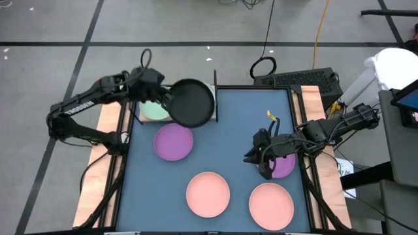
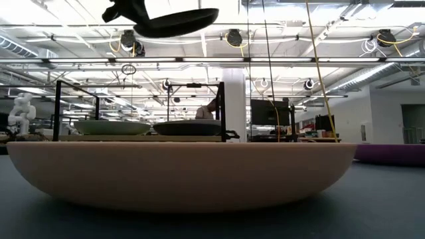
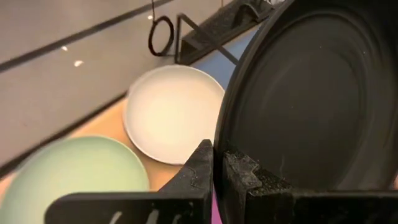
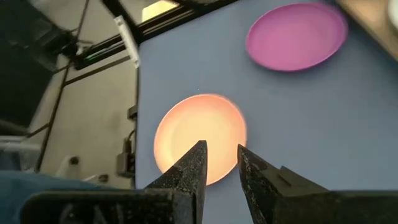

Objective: Place and stack plates onto a shelf
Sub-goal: Stack the black plate on top of the light green plate on the shelf, then stack the right violet plate on top of the light blue plate on the shelf

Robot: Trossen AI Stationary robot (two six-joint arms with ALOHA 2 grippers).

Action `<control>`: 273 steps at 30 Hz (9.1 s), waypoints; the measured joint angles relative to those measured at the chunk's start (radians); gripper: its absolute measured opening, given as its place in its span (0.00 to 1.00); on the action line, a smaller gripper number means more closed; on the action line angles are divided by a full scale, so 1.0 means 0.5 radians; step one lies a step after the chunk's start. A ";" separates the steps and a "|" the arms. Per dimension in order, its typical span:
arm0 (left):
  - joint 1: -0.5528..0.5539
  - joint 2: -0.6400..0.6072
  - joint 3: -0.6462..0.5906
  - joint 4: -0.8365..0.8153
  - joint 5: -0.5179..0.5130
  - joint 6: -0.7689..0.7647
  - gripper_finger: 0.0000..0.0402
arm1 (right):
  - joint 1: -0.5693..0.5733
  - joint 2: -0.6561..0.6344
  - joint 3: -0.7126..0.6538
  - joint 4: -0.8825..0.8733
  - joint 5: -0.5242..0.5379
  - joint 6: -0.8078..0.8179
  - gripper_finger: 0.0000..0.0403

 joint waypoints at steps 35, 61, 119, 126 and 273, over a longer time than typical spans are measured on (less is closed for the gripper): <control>1.279 0.384 0.036 0.003 0.492 2.009 0.03 | 0.000 0.000 0.000 0.000 0.068 -0.081 0.19; 1.381 0.622 0.034 -0.302 0.532 2.334 0.03 | 0.001 0.000 0.000 0.001 0.068 -0.088 0.19; 1.242 0.716 0.034 -0.494 0.351 1.683 0.39 | 0.001 0.000 0.000 0.000 0.105 -0.076 0.19; 0.916 0.479 0.034 -0.496 0.527 1.518 0.27 | 0.000 0.000 0.000 -0.018 0.221 -0.162 0.19; -1.031 0.185 -1.049 1.265 0.038 -0.565 0.01 | -0.171 -0.142 -0.232 -0.808 -0.007 1.469 0.19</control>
